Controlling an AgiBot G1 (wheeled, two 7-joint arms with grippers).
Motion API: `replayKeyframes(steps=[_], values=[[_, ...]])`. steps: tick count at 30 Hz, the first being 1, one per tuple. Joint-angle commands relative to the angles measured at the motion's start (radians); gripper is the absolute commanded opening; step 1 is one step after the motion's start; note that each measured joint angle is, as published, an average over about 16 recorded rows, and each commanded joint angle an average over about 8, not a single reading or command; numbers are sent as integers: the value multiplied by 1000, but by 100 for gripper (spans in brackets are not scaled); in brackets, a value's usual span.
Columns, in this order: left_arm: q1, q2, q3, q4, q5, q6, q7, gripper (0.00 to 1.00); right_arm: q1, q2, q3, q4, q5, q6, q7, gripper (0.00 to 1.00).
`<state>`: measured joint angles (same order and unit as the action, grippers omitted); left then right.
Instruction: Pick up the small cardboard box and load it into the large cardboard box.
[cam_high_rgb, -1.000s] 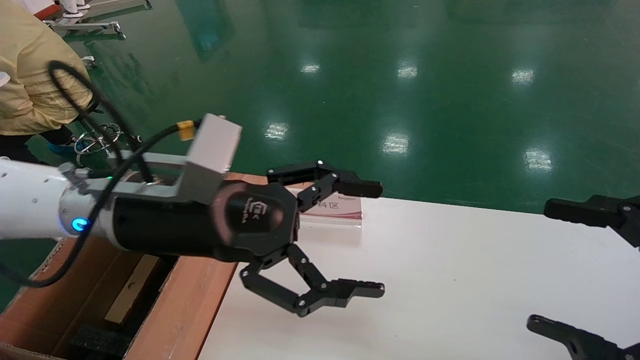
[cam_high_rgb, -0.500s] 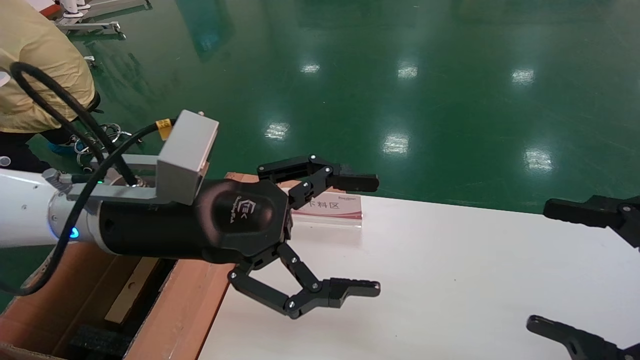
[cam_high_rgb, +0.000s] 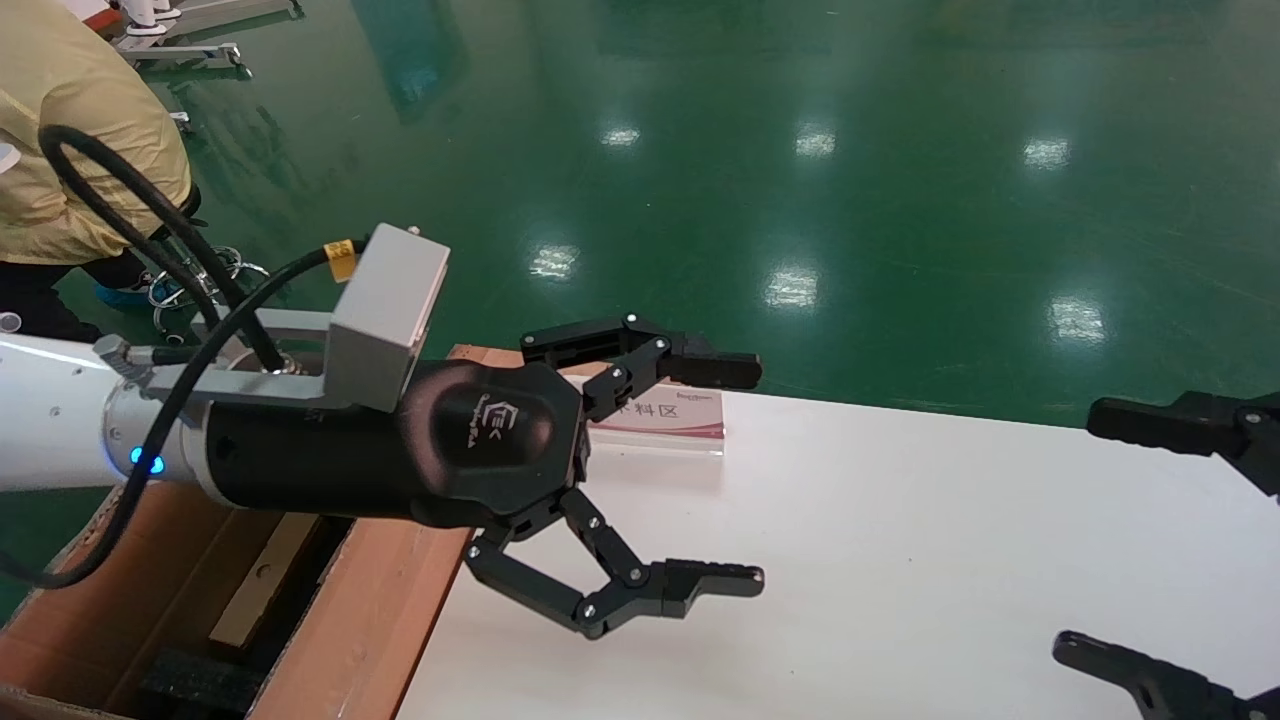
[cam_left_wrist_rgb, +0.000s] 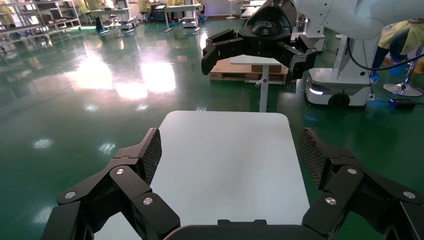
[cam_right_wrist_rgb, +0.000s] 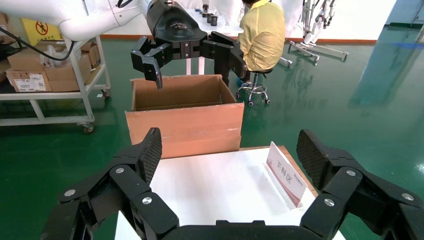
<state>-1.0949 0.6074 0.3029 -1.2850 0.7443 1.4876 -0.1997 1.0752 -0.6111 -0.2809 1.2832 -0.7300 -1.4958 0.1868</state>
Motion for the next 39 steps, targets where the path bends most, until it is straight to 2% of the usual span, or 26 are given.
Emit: replayKeyframes(steps=[1, 39], values=[[1, 0, -1, 0, -1, 0, 1, 100, 0, 0, 0, 0, 0, 0, 0, 100], [22, 4, -26, 1, -14, 8, 13, 100, 0, 1, -2, 0, 1, 1, -1, 100]])
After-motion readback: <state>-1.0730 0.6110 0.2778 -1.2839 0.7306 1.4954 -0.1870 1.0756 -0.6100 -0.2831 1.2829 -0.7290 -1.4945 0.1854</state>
